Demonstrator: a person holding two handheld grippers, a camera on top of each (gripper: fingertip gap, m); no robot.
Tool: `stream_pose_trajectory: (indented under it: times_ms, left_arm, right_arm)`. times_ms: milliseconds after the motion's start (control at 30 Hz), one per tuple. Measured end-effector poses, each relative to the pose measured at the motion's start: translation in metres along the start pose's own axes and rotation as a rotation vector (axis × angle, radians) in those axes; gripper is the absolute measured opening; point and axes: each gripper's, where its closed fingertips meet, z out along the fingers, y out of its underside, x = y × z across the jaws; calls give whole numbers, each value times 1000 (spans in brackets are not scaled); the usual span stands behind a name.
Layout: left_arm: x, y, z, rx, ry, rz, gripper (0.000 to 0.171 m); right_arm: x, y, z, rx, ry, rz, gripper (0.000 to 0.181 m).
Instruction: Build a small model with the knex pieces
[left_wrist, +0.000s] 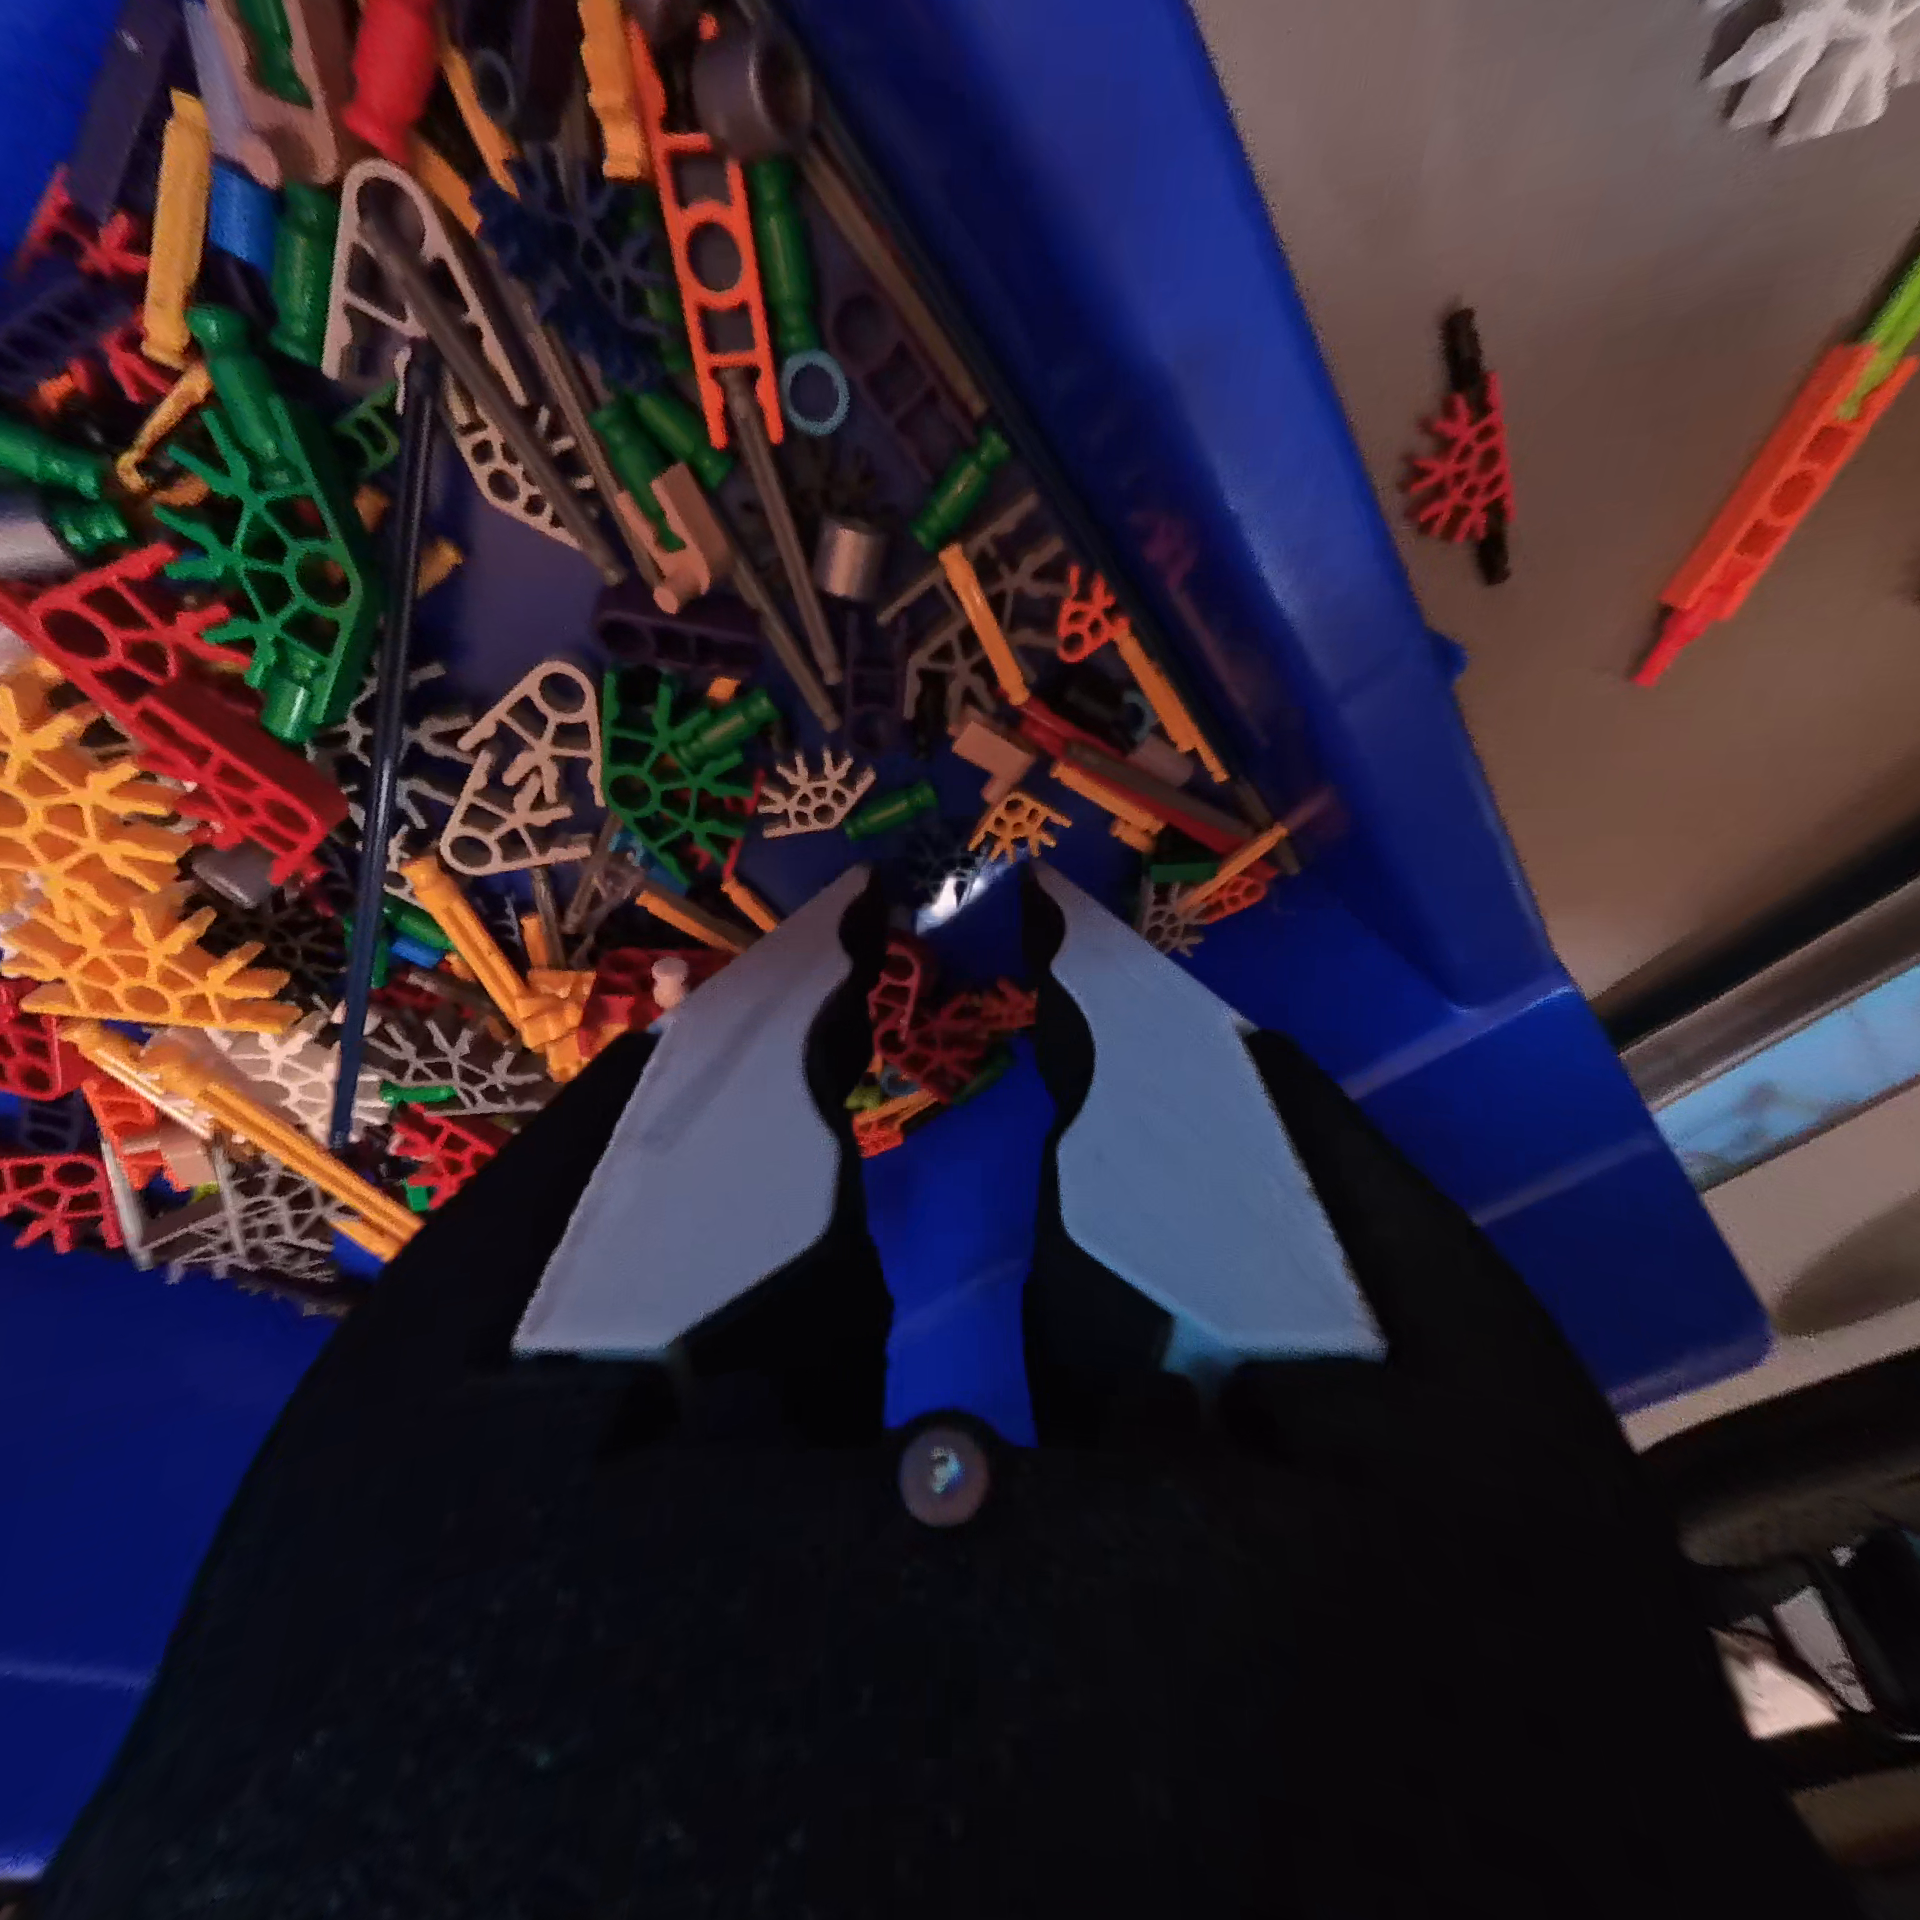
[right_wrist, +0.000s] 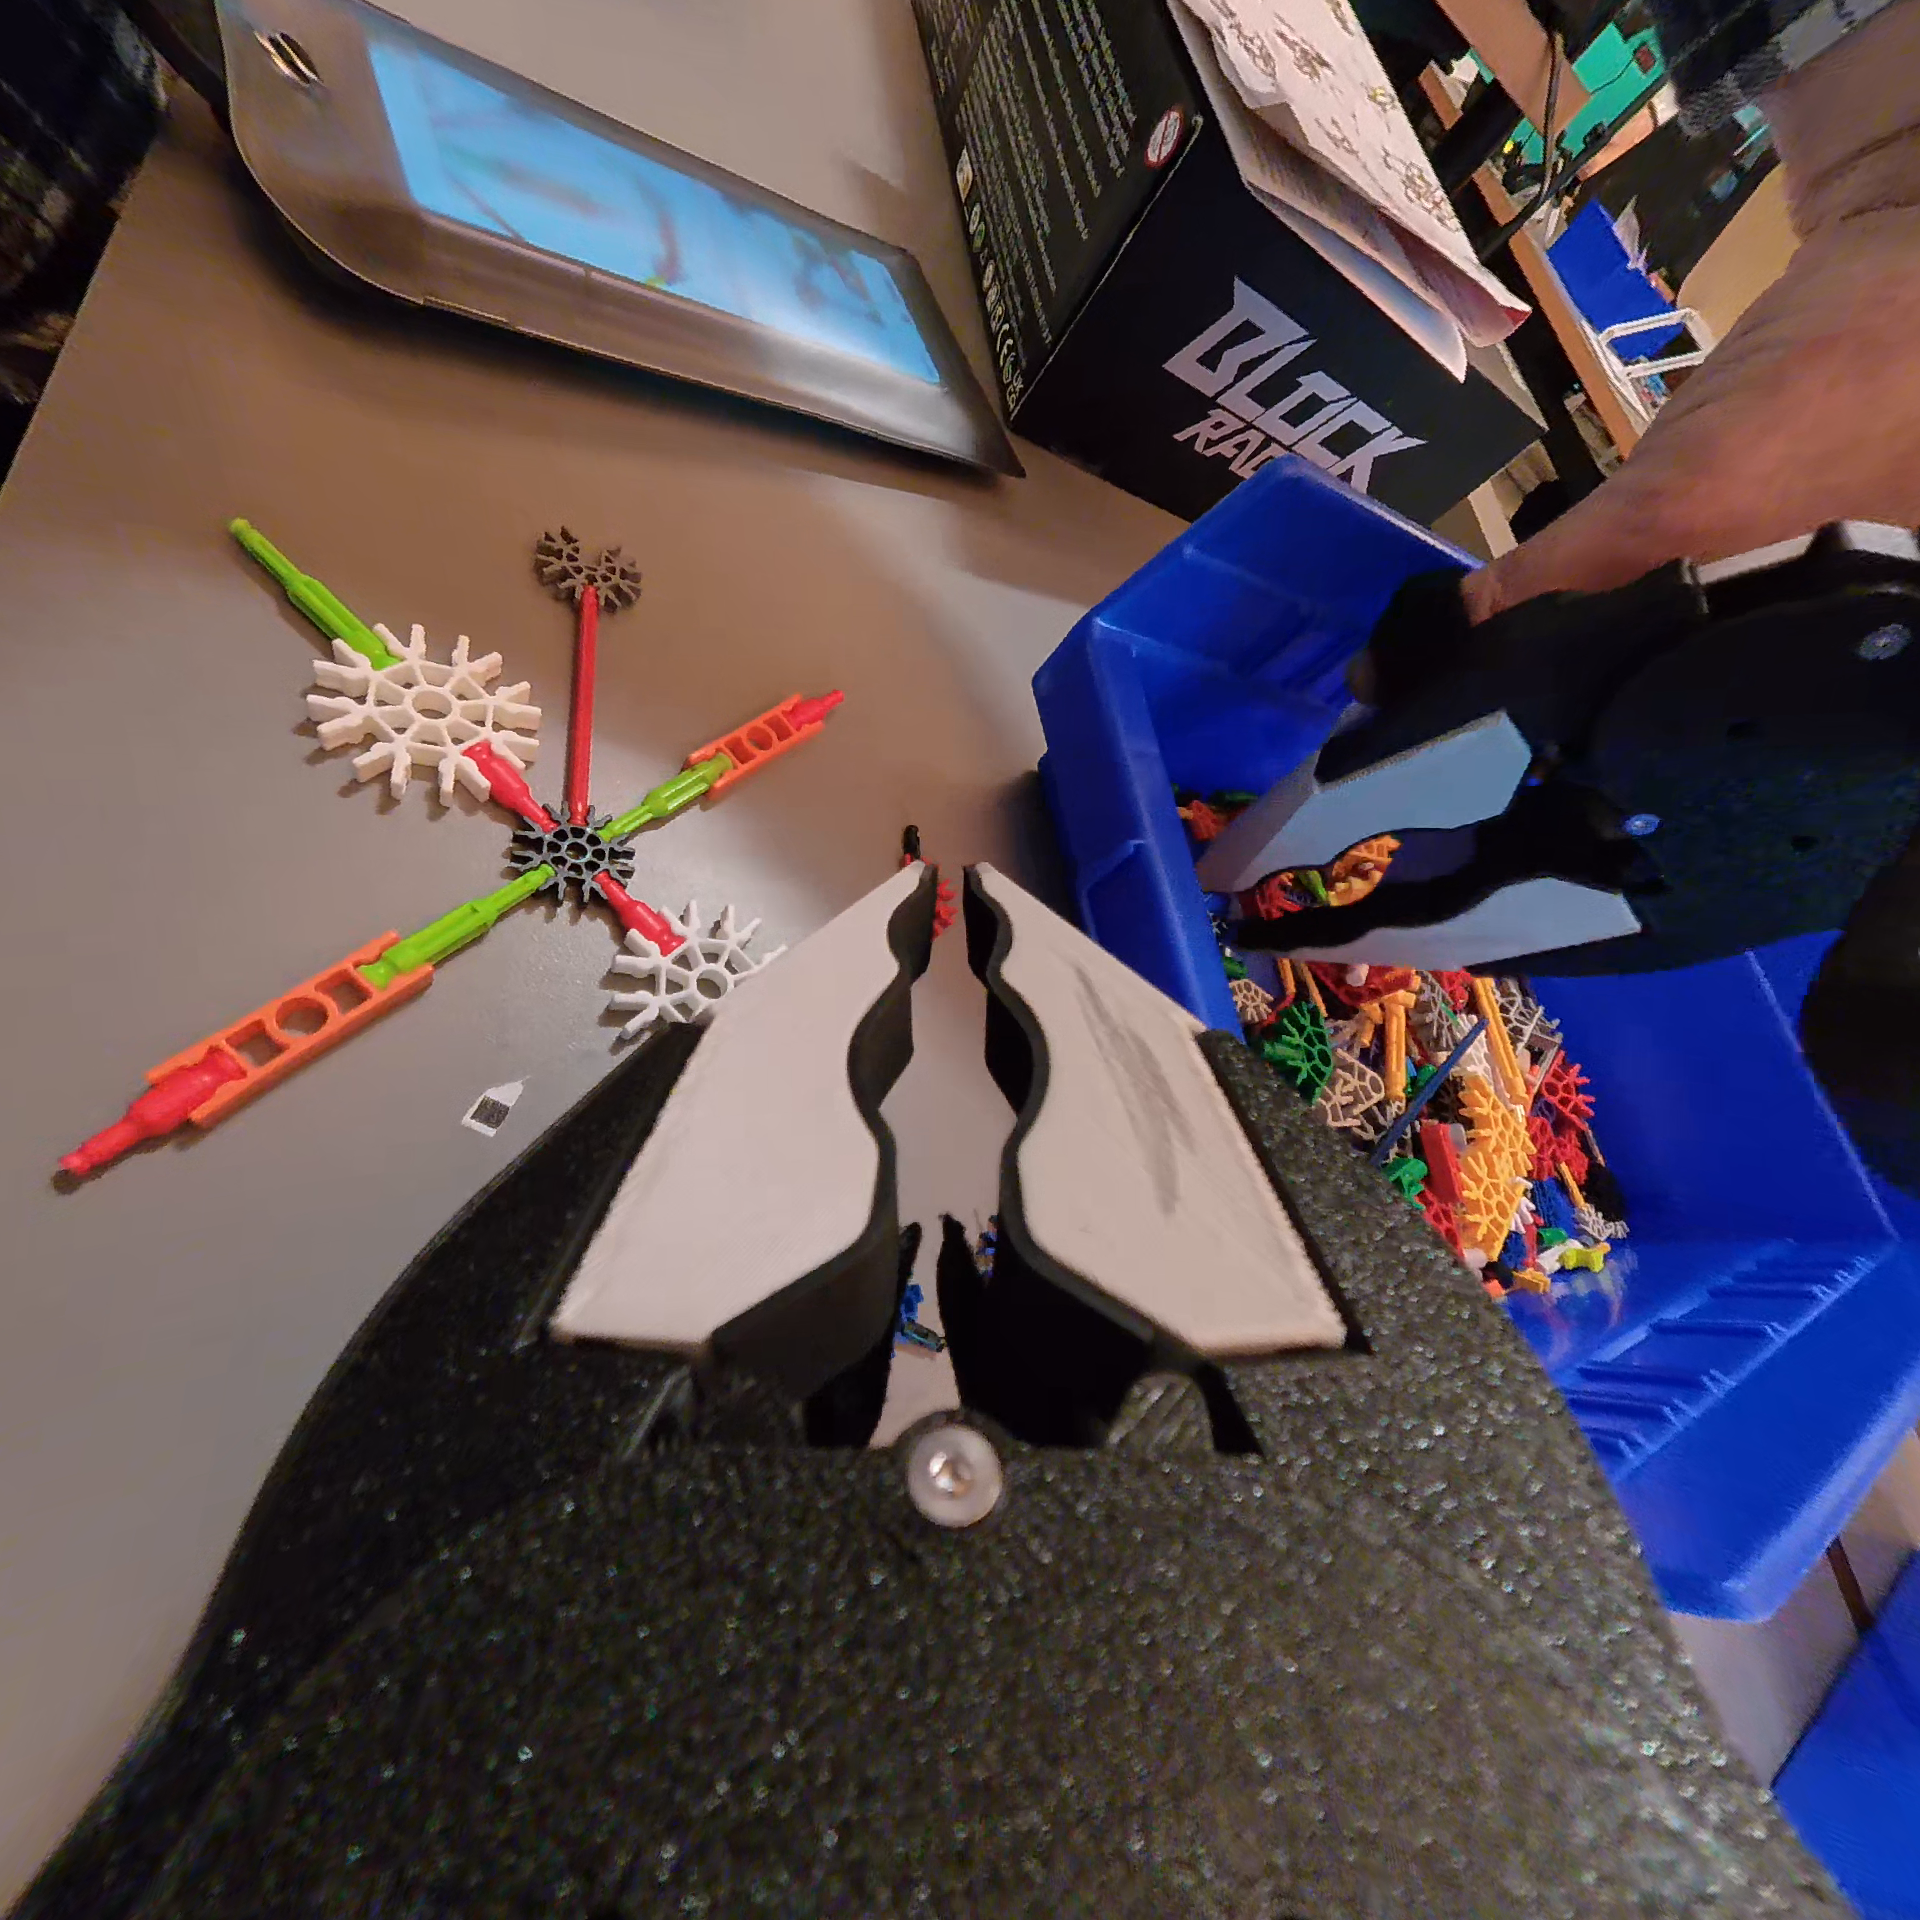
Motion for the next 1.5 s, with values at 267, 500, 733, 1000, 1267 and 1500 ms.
stream_pose_trajectory:
  times_ms: [267, 500, 733, 1000, 1267, 1500]
  left_arm:
    - [-5, 1, 4, -23, -52, 23, 16]
    - [-7, -4, 4, 18, -129, 30, 14]
    - [-16, -5, -8, 17, -229, 33, 12]
    - [-24, -10, -59, 143, -480, -70, 13]
    - [16, -30, -112, 258, -725, -122, 13]
    - [56, -31, -149, 261, -915, -132, 13]
  right_arm:
    - [1, 0, 0, 0, 4, 1, 4]
    - [1, -1, -1, 4, 7, -4, 4]
    - [6, 2, -1, -6, 22, 10, 4]
    - [34, 2, -7, 21, 128, 139, 5]
    - [74, -11, -23, 164, 265, 405, 5]
    - [100, -56, -37, 289, 288, 551, 14]
